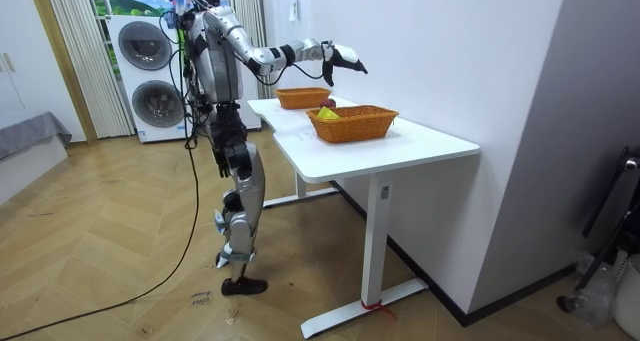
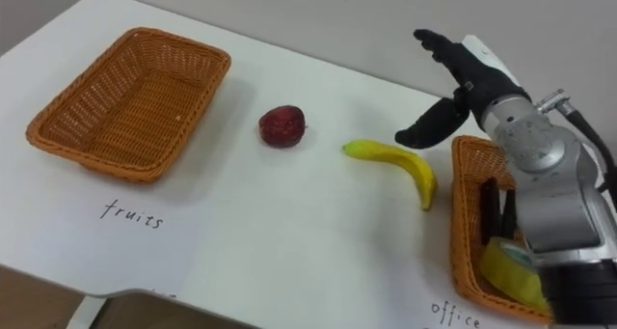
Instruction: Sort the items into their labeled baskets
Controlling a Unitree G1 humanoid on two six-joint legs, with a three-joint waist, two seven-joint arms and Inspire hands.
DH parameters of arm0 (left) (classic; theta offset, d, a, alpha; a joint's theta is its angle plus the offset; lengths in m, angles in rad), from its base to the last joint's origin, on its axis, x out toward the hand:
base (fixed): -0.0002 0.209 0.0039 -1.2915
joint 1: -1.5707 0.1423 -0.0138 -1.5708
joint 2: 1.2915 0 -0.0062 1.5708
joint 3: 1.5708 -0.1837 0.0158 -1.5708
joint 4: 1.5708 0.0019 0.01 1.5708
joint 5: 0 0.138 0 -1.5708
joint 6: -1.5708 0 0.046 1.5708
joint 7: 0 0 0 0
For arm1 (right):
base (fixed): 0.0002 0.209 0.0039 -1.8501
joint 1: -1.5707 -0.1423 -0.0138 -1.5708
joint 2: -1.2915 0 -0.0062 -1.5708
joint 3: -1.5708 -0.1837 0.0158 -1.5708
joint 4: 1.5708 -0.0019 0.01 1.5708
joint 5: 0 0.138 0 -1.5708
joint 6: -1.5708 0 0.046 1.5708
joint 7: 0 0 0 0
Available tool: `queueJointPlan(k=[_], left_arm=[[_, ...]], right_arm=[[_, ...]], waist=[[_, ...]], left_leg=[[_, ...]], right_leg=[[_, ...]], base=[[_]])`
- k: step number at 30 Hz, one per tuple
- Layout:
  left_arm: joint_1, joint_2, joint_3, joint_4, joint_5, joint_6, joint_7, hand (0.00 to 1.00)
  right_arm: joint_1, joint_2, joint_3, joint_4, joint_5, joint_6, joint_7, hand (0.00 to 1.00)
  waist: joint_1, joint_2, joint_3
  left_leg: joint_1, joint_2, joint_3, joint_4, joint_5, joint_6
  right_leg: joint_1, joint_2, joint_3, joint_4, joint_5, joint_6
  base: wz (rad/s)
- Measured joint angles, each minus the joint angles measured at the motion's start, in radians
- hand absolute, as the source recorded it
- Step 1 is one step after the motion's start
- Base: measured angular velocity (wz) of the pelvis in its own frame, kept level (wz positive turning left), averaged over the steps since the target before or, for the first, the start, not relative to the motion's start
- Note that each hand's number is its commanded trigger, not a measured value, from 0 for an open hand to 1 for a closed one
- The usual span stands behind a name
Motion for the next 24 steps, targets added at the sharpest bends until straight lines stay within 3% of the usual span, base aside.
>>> queueJointPlan(k=[10, 15, 19, 24], left_arm=[[0.008, 0.003, -0.001, -0.002, 0.017, 0.004, -0.014, 0.0], [0.005, 0.004, -0.001, -0.002, 0.028, 0.02, -0.013, 0.0], [0.006, 0.005, 0.001, -0.002, 0.035, 0.027, -0.013, 0.0], [0.007, 0.012, 0.001, -0.002, 0.036, 0.043, -0.014, 0.0]], right_arm=[[-0.008, 0.0, 0.019, 0.062, -0.007, 0.0, 0.001, 0.0], [-0.007, 0.0, 0.079, 0.067, -0.043, 0.0, 0.001, 0.0], [-0.01, 0.0, 0.08, 0.095, -0.043, 0.0, 0.001, 0.0], [-0.01, 0.0, 0.086, 0.127, -0.043, 0.001, 0.001, 0.0]], waist=[[0.026, 0.001, 0.0008], [0.035, 0.0, -0.0001], [0.046, -0.004, -0.0032], [0.048, -0.009, -0.0013]], left_leg=[[-0.006, 0.0, -0.003, 0.009, 0.0, -0.001], [-0.008, 0.0, -0.002, 0.012, 0.0, -0.001], [-0.008, 0.0, -0.002, 0.015, 0.0, -0.001], [-0.008, 0.0, -0.005, 0.015, 0.001, -0.002]], right_leg=[[0.002, 0.001, -0.002, 0.0, 0.0, 0.0], [0.002, 0.0, -0.006, 0.0, 0.0, 0.0], [0.006, -0.001, -0.01, 0.0, 0.0, 0.0], [0.011, -0.001, -0.026, 0.0, 0.0, 0.0]], base=[[0.01], [-0.01], [0.02], [0.04]])
